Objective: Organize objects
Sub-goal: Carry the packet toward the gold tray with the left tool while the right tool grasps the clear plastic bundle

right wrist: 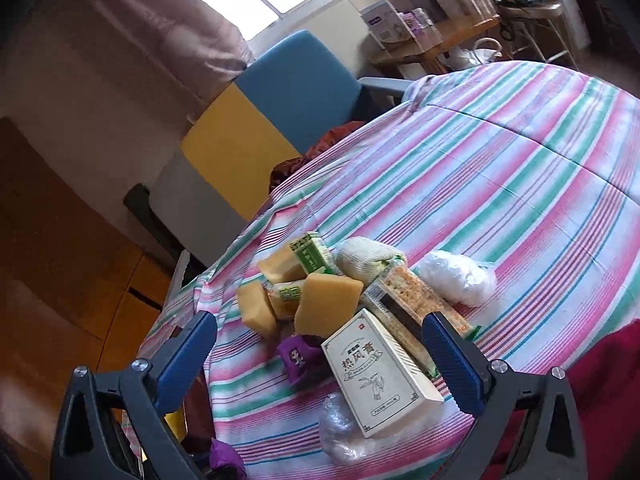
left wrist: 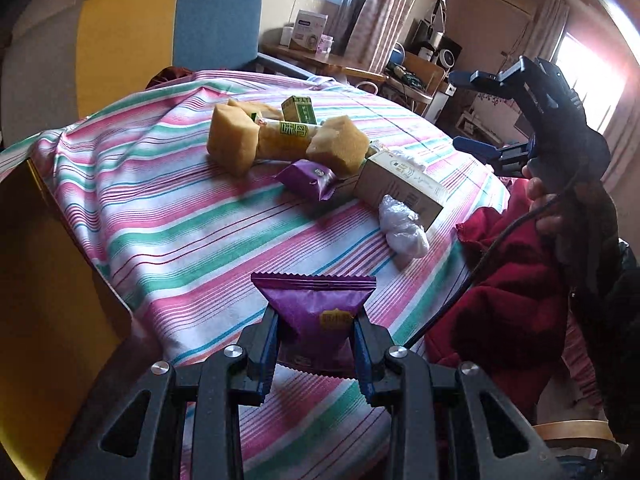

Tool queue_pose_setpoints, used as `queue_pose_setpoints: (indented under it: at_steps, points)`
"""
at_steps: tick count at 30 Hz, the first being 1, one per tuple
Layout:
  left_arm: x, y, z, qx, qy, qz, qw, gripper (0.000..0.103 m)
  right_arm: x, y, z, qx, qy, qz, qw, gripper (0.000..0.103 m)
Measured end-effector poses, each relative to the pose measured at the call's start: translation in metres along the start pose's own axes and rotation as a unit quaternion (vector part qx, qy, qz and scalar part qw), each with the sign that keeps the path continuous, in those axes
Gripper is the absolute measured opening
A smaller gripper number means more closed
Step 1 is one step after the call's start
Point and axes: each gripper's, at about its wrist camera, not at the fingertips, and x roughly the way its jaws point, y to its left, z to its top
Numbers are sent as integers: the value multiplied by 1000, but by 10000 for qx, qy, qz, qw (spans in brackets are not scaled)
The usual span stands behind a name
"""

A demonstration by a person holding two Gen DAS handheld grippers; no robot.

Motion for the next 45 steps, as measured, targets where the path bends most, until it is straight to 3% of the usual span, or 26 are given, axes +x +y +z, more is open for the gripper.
queue_pose_setpoints:
  at_steps: [2,6,11,18,25,27,28,30,39,45]
  points:
    - [-7,1,-1,19,-78,-13,10000,32,4,10,-3,-260,163,162,9994,102]
    - [-16,1,-1,-26,-235,-13,9997,32,26,44,-19,-1221,1024,341,9866,88]
    - [-26,5,-6,-128,-349,-2,9993,32,61,72,-48,-2270,1924,-374,9540,60]
    - [-33,10,-10,-271,-463,25,9986,32,89,60,-58,-2295,2707,-1107,9283,59]
    - [-36,13,-11,-337,-489,12,9982,32,109,58,-71,-2556,3028,-1847,8994,60]
    - [-36,12,-12,-347,-494,17,9982,32,117,58,-77,-2736,3144,-2084,8848,51]
    - [-35,13,-12,-354,-495,14,9981,32,121,58,-80,-2846,3182,-2172,8778,41]
    - [-36,14,-12,-380,-500,19,9980,32,123,60,-83,-3017,3178,-2231,8708,41]
    - [-54,25,-5,-723,-574,355,9951,32,120,64,-85,-3264,3108,-2127,8669,40]
    - [-95,71,-3,-1477,-860,721,9826,32,119,62,-79,-3276,3089,-2127,8672,40]
